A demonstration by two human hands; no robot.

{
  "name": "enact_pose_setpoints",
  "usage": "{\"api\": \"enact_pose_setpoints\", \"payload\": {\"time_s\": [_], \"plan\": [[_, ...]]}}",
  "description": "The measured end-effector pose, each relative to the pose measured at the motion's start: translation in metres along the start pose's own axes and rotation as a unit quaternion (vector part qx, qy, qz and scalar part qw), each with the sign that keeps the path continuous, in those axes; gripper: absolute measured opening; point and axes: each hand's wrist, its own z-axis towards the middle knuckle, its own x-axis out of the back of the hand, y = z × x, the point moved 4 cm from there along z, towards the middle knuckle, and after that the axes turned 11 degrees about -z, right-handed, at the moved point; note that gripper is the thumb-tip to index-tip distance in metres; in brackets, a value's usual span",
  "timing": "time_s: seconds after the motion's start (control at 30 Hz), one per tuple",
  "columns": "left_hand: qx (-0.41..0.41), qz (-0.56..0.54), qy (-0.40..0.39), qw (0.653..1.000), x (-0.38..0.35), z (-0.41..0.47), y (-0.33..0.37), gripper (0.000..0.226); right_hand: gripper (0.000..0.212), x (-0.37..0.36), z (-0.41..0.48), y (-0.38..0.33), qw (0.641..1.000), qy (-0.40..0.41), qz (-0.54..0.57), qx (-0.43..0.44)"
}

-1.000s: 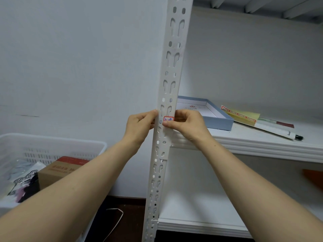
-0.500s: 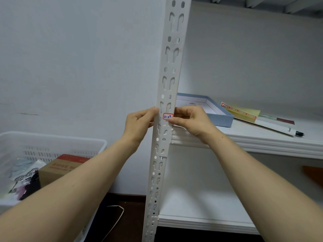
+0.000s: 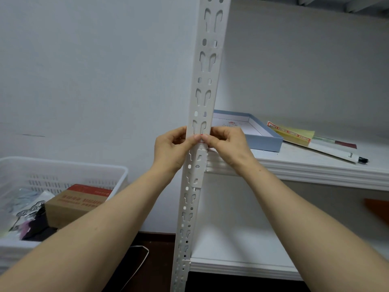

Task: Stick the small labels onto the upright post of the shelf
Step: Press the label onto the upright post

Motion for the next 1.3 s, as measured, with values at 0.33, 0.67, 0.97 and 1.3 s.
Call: {"api": "enact_pose_setpoints", "payload": {"time_s": [0.33, 0.67, 0.97, 1.3], "plan": [[0.046, -0.082, 0.054, 0.994, -0.005, -0.004, -0.004, 0.015, 0.021, -0.001, 0.001, 0.003, 0.995, 0.026, -0.092, -0.001], [0.008, -0.064, 0.055, 0.996, -0.006, -0.008, -0.010, 0.013, 0.023, 0.007, -0.004, 0.003, 0.998, -0.053, -0.027, 0.000], [-0.034, 0.056, 0.047, 0.997, -0.003, 0.000, -0.014, 0.018, 0.025, -0.001, -0.002, 0.006, 0.992, 0.012, -0.117, 0.042], [-0.054, 0.075, 0.020, 0.995, 0.002, -0.001, -0.016, 0.035, 0.024, -0.001, -0.006, 0.004, 0.995, -0.027, -0.088, 0.043]]}}
